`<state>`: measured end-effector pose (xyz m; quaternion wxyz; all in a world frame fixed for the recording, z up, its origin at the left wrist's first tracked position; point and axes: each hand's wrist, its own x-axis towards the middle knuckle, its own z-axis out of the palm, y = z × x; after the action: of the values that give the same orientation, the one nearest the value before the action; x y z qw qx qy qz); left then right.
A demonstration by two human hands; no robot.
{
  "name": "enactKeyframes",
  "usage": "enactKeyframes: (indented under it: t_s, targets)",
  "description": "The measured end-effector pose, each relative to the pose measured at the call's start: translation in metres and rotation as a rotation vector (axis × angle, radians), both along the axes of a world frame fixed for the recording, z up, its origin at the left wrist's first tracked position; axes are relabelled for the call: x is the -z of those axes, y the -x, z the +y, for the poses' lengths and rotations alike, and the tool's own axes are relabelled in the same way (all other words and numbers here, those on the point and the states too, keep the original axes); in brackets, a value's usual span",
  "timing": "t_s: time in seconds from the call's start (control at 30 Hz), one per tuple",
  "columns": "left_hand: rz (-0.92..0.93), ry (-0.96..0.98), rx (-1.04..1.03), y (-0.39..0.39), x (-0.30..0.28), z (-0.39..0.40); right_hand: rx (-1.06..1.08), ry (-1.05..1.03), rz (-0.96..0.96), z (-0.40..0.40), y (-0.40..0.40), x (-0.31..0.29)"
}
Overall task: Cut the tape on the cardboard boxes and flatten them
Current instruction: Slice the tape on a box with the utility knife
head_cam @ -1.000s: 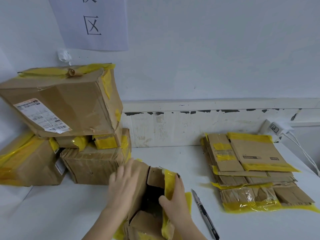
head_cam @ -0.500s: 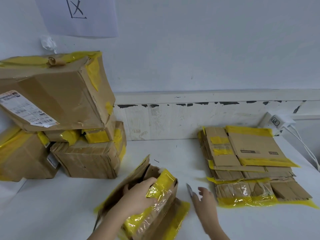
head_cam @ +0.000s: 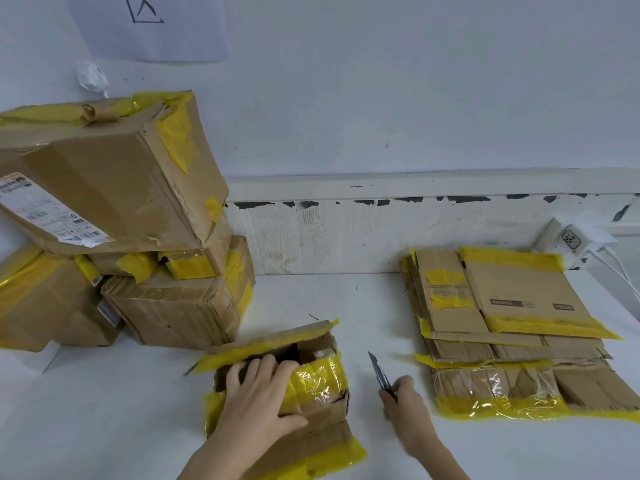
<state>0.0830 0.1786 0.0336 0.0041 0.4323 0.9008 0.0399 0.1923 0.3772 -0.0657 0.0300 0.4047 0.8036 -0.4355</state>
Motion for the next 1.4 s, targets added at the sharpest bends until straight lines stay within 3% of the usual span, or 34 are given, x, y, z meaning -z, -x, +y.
enactKeyframes:
  t_s: [0.1,0.2,0.33,0.43,0.63,0.73,0.83,0.97,1.4]
  targets:
    - [0.156,-0.058,0.038,0.0,0.002,0.003,-0.11,0.095,0.267,0.003,-0.004,-0.025]
    - [0.171,-0.045,0.037,0.004,0.004,0.003,-0.224,-0.187,0.366,0.001,-0.007,-0.049]
    - [0.17,-0.04,0.036,0.003,0.003,0.002,-0.38,-0.505,0.172,0.0,-0.006,-0.073]
    - [0.174,-0.038,0.025,0.0,0.001,0.002,-0.445,-0.614,0.053,-0.001,0.001,-0.081]
    - [0.213,-0.052,0.011,-0.001,0.005,0.002,-0.575,-0.795,-0.05,-0.001,0.014,-0.09]
    - [0.219,-0.081,-0.002,-0.002,0.008,0.002,-0.657,-0.94,-0.005,0.002,0.015,-0.105]
    - [0.227,-0.088,-0.015,-0.004,0.007,0.004,-0.76,-0.896,-0.087,0.009,0.013,-0.107]
    - [0.236,-0.111,-0.016,-0.004,0.009,0.004,-0.845,-0.984,-0.127,0.003,0.023,-0.11]
    - [0.252,-0.192,-0.042,-0.004,0.012,0.008,-0.919,-0.984,-0.193,0.0,0.011,-0.115]
